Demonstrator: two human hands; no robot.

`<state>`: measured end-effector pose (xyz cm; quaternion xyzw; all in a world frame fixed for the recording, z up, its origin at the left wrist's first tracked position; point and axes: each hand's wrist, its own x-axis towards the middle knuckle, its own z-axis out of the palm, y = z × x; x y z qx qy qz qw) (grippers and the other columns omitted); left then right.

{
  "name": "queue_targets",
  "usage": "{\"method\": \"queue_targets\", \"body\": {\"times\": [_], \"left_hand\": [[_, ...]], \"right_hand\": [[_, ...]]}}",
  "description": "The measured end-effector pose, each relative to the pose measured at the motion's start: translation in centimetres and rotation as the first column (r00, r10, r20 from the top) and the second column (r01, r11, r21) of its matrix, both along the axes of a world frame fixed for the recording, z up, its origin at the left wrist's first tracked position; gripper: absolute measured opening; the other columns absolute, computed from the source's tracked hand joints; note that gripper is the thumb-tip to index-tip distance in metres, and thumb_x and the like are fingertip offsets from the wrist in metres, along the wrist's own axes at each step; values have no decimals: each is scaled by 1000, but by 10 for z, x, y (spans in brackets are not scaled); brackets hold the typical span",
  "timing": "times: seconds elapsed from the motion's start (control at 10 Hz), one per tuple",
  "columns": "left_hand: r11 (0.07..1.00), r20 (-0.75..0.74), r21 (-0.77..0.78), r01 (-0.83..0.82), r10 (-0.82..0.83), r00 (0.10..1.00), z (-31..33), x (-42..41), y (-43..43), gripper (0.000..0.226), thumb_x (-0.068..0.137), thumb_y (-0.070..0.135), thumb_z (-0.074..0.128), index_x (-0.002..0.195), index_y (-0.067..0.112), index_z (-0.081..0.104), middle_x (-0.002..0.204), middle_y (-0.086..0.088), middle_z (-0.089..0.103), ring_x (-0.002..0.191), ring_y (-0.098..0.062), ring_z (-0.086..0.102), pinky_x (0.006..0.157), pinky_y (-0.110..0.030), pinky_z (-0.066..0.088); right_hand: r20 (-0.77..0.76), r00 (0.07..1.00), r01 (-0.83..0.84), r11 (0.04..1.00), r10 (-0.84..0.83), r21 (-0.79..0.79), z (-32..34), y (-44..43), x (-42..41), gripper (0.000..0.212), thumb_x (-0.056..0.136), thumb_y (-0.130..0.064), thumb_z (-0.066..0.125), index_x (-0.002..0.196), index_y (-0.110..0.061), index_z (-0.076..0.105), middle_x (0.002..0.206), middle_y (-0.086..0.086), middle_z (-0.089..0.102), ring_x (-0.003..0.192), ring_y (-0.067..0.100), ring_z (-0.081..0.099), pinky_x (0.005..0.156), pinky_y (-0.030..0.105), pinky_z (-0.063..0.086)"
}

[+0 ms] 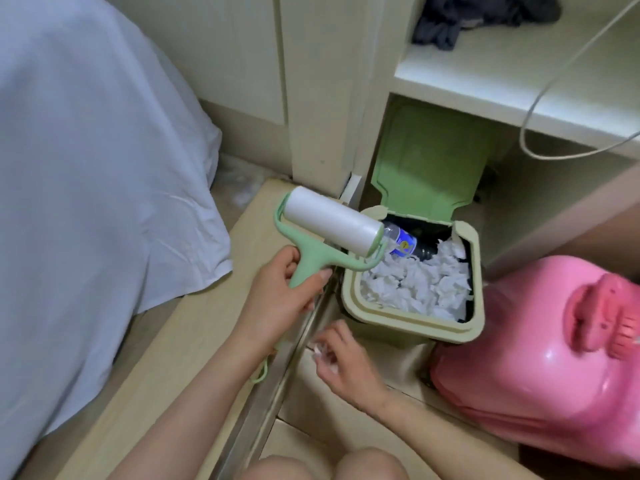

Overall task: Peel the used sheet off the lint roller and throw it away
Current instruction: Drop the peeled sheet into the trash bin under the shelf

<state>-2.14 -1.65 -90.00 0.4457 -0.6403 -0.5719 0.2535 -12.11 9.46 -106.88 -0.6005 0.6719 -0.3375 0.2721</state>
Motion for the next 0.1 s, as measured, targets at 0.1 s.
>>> {"method": "queue_targets", "body": {"times": [0.1], "left_hand": [[999,45,31,-8,7,999,52,-4,11,20,82,19,65,91,3,56,68,-5,61,47,-9,52,55,-27,43]], "right_hand": [[78,920,391,884,-384,-255,93,-9,-26,23,82,-1,59,103,-10,55,97,6,50,80,2,48,72,14,43]]}}
